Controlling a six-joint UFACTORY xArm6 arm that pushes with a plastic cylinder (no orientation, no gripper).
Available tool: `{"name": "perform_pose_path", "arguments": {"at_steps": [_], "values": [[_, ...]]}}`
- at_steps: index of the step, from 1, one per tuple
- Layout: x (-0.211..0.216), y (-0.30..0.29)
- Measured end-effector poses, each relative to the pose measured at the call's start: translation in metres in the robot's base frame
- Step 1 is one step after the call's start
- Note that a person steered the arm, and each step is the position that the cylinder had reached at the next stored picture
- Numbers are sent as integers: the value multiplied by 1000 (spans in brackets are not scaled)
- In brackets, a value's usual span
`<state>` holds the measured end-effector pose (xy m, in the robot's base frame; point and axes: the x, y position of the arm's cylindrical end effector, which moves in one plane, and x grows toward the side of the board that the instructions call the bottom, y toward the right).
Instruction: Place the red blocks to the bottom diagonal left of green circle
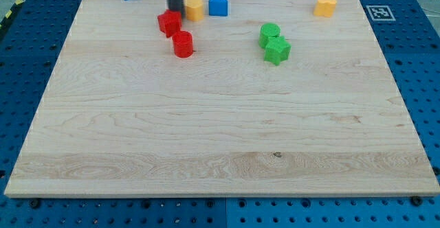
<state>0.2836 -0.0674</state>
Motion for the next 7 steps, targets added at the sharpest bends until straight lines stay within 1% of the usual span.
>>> {"name": "perform_pose_path", "arguments": {"at_steps": [1,2,3,4,5,6,7], "values": [[27,23],[12,0],[-24,-29],[-44,-59],[-18,-72],[35,-52],[58,20]]}}
